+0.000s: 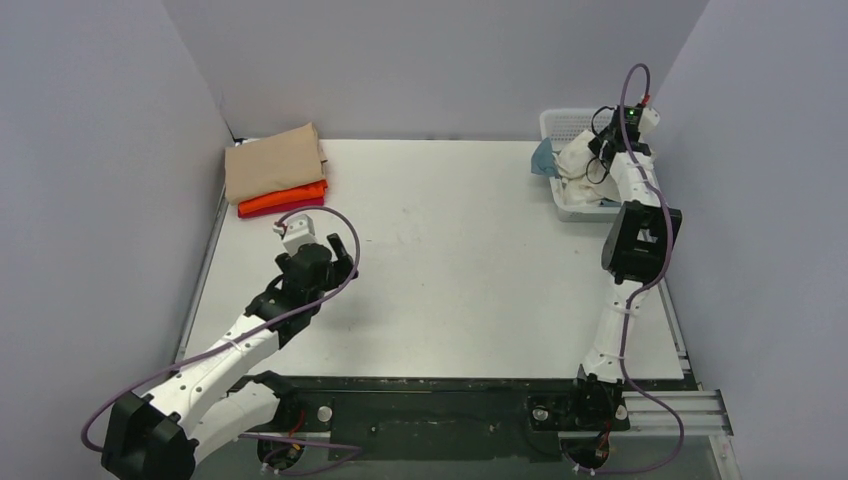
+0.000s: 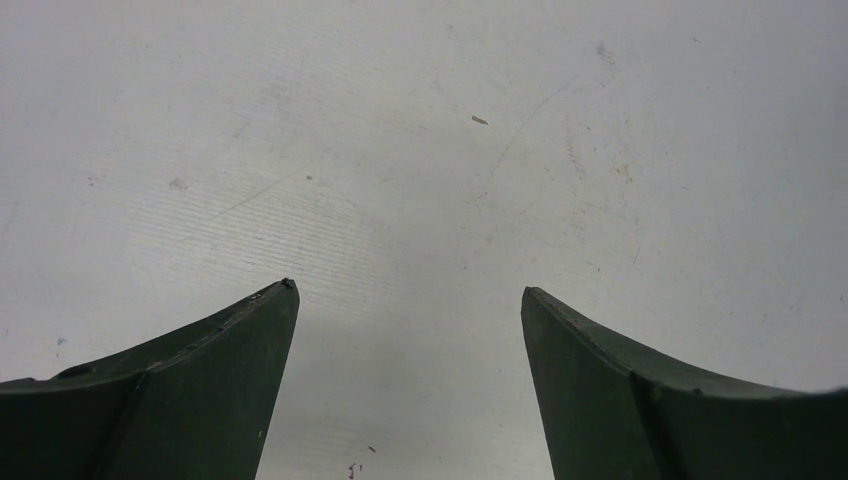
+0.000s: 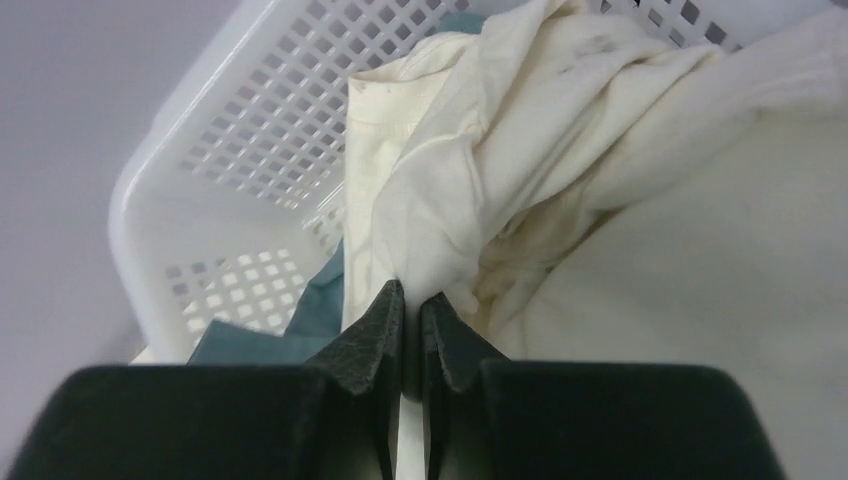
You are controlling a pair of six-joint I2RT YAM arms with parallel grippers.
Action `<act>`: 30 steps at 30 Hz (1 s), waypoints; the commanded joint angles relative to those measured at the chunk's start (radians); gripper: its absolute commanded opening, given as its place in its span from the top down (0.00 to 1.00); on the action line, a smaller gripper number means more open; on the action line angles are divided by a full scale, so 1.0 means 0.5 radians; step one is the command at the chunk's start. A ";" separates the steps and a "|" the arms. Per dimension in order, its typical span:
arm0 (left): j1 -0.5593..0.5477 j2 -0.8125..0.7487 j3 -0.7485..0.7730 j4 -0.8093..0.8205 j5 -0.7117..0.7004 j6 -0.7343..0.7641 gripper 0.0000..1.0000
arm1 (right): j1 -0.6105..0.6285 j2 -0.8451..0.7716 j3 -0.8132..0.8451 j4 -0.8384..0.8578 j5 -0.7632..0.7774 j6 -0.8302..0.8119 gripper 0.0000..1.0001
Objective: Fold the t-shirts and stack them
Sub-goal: Grab crumpled tshirt from bin with the right arm, then move the tshirt to the center of the board
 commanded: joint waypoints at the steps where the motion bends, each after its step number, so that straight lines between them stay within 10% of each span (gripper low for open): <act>1: 0.013 -0.085 0.066 0.076 0.037 0.004 0.08 | 0.068 -0.576 -0.297 0.412 -0.017 0.007 1.00; 12: 0.019 -0.349 0.043 -0.051 0.051 -0.031 0.08 | 0.307 -1.314 -0.582 0.810 0.126 -0.090 1.00; 30: 0.022 -0.846 -0.025 -0.358 -0.014 -0.184 0.08 | 1.030 -1.640 0.314 0.563 -0.222 -0.105 1.00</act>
